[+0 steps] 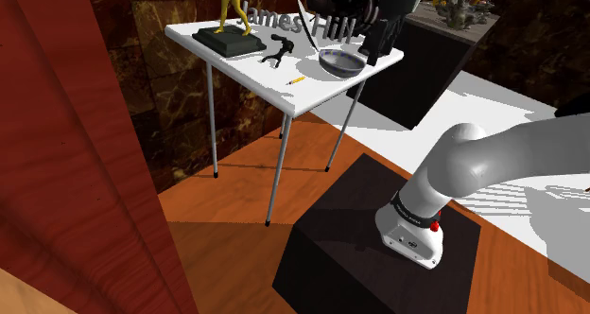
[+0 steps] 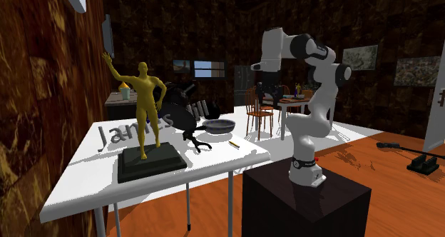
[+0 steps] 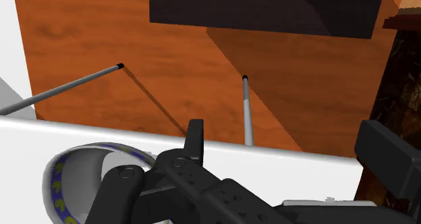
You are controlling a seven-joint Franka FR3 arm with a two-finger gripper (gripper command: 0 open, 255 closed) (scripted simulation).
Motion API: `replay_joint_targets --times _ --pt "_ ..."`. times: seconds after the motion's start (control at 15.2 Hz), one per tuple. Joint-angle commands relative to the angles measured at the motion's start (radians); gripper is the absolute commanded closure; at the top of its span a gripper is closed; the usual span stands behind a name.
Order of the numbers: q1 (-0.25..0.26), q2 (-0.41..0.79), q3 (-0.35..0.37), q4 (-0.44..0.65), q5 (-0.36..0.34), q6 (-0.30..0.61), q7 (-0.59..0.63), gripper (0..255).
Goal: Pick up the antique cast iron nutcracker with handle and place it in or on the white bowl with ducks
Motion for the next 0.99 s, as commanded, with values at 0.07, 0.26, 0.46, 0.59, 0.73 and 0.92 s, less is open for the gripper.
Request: replay_joint_targets --times 0.07,0.26,0.46,0.59,0.73,0.92 --pt "-0.012 0.038 0.013 0.02 0.018 0.014 0.048 0" --pt "-0.047 0.156 0.048 0.087 0.064 0.052 0.189 0" --pt "-0.08 0.275 0.074 0.165 0.101 0.084 0.324 0" --pt "-0.1 0.354 0.087 0.222 0.12 0.103 0.412 0" --pt "-0.119 0.432 0.095 0.282 0.136 0.119 0.498 0" --pt "-0.143 0.548 0.101 0.379 0.155 0.138 0.621 0"
